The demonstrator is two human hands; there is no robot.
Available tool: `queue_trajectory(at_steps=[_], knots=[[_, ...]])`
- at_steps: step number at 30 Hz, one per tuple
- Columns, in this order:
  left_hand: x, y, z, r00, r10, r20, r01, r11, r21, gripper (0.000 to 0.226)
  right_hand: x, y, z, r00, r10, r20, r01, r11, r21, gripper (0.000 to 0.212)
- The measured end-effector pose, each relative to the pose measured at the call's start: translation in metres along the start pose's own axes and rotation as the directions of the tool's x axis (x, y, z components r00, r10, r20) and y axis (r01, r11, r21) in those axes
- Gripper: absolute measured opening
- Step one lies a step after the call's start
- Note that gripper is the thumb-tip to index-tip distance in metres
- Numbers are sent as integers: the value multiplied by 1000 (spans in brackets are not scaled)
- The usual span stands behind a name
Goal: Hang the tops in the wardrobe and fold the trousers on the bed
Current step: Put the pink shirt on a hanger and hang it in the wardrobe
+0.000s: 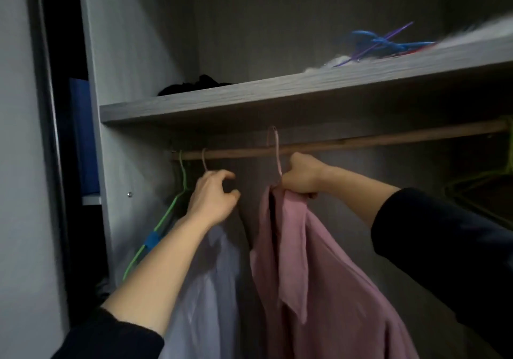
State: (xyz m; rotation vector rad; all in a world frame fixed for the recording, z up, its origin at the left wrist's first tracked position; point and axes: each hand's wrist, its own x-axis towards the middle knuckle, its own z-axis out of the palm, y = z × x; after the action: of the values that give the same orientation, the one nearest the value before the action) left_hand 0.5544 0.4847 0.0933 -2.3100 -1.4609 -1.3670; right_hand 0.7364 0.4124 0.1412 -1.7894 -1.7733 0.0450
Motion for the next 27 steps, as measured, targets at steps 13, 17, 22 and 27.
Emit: queue_trajectory(at_steps=[13,17,22,27], knots=[[94,-55,13,999,31,23,-35,981,189,69,110,-28,76,990,89,-106,-67,977,200,25],[96,-62,14,998,65,1,-64,974,218,68,117,-31,93,993,103,-57,-88,972,218,18],[95,-61,15,998,60,5,-60,976,211,70,118,-26,111,993,119,16,-119,959,257,23],[89,-48,13,1000,1,29,-5,989,145,70,112,-10,109,998,54,-22,-46,961,272,29]])
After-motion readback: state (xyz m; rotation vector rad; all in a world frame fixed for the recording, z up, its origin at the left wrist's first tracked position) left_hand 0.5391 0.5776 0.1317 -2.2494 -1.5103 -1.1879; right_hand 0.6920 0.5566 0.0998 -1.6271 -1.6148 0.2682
